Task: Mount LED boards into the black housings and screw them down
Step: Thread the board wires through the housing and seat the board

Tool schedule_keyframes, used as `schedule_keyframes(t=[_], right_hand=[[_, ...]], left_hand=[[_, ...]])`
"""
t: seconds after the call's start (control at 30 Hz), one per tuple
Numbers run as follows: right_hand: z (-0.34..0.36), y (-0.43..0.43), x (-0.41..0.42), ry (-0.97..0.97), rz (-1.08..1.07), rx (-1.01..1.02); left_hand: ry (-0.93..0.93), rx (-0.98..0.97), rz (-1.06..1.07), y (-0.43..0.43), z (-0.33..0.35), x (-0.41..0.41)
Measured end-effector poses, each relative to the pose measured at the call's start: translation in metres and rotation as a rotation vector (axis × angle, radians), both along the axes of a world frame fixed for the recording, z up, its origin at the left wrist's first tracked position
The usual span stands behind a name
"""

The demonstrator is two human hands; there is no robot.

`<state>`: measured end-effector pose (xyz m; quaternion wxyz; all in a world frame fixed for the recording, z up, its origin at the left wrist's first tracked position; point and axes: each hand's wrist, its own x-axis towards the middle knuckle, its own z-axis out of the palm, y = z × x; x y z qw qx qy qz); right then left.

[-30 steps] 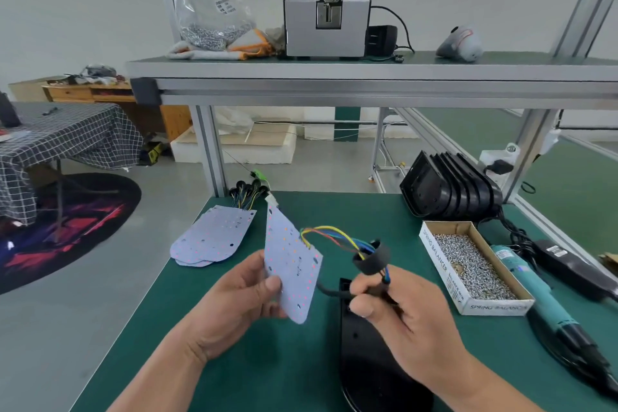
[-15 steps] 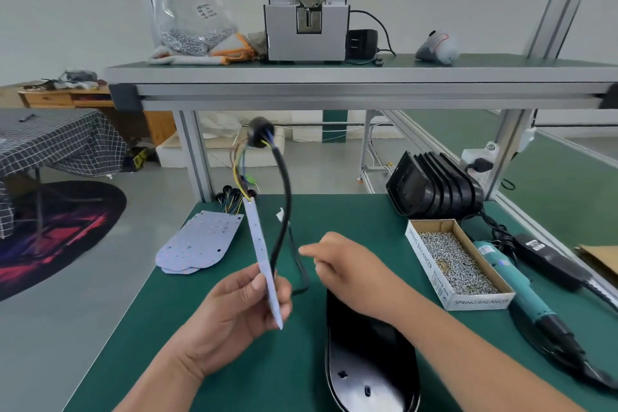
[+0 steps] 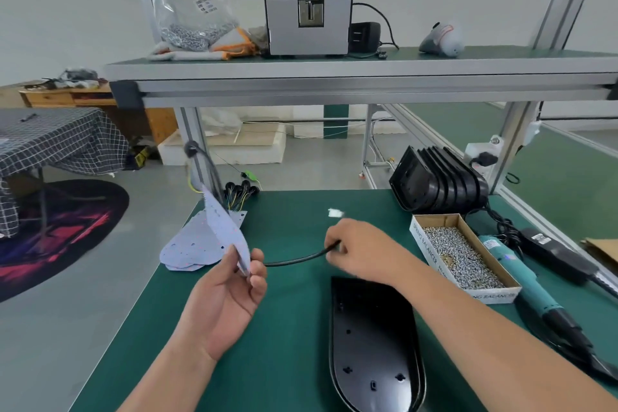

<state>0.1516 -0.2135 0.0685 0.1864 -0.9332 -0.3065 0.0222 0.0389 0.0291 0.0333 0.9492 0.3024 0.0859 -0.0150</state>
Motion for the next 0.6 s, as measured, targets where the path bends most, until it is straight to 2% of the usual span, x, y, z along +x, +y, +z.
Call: schedule_keyframes(t=[0.17, 0.27, 0.37, 0.5, 0.6], right_hand=[[-0.02, -0.039, 0.002, -0.311, -0.121, -0.053], [-0.022, -0.062, -0.008, -0.406, -0.184, 0.038], [-0.014, -0.077, -0.023, -0.454, -0.208, 0.252], [-0.001, -0.085, -0.052, -0.379, -0.304, 0.639], [0.004, -0.085, -0.068, -0.307, -0.294, 0.876]], left_hand=[[0.105, 0.233, -0.033, -0.006, -0.005, -0.001], [0.08, 0.363, -0.062, -0.01, -0.006, -0.003], [0.049, 0.464, -0.078, -0.015, -0.005, -0.007], [0.027, 0.516, -0.166, -0.021, -0.008, -0.01], [-0.001, 0.51, -0.231, -0.027, -0.009, -0.011]])
